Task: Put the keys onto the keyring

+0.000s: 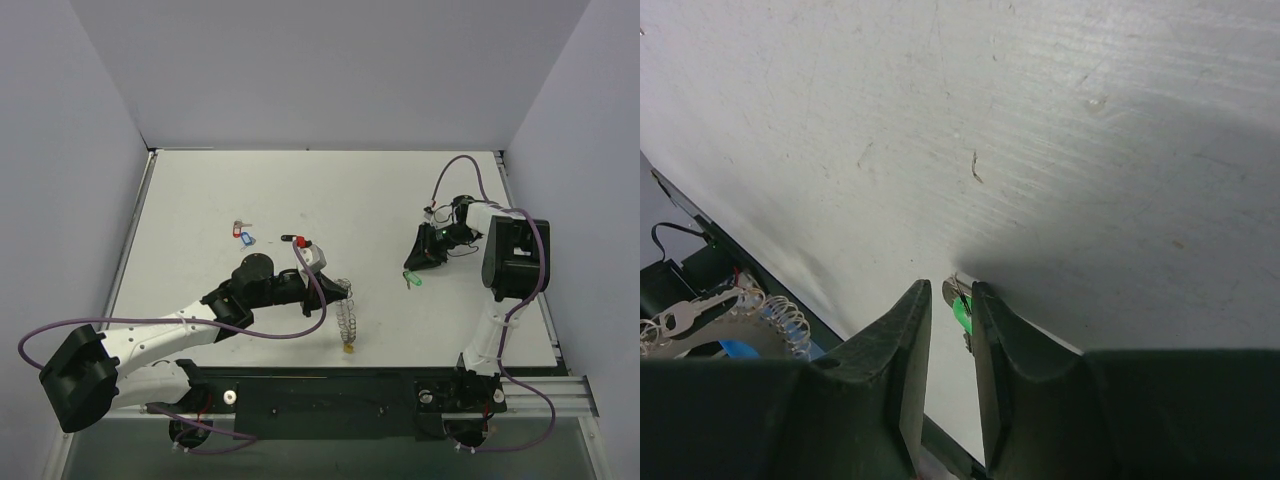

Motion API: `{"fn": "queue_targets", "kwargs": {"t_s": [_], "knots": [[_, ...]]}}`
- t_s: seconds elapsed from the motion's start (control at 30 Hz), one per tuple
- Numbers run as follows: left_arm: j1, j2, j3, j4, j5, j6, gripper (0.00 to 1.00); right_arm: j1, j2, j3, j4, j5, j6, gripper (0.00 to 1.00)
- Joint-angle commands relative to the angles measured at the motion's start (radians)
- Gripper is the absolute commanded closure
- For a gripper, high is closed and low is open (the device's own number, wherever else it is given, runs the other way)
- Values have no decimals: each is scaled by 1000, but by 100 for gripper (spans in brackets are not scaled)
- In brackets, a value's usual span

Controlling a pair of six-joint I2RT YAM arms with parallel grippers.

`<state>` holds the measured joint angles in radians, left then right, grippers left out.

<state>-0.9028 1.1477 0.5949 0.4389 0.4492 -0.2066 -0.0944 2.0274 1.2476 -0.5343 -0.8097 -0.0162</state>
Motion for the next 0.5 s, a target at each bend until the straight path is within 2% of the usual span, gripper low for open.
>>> {"fn": "queue_targets", "kwargs": {"t_s": [0.0,0.2,0.47], "knots": [[-4,-6,34,47,8,-8,100,-8,8,27,-64,6,-41,82],[-4,-8,32,47,8,-8,100,-7,11,29,-72,17,-45,87],[-4,-8,28,46,5,-8,100,-2,5,33,-79,-31,-64,88]]}}
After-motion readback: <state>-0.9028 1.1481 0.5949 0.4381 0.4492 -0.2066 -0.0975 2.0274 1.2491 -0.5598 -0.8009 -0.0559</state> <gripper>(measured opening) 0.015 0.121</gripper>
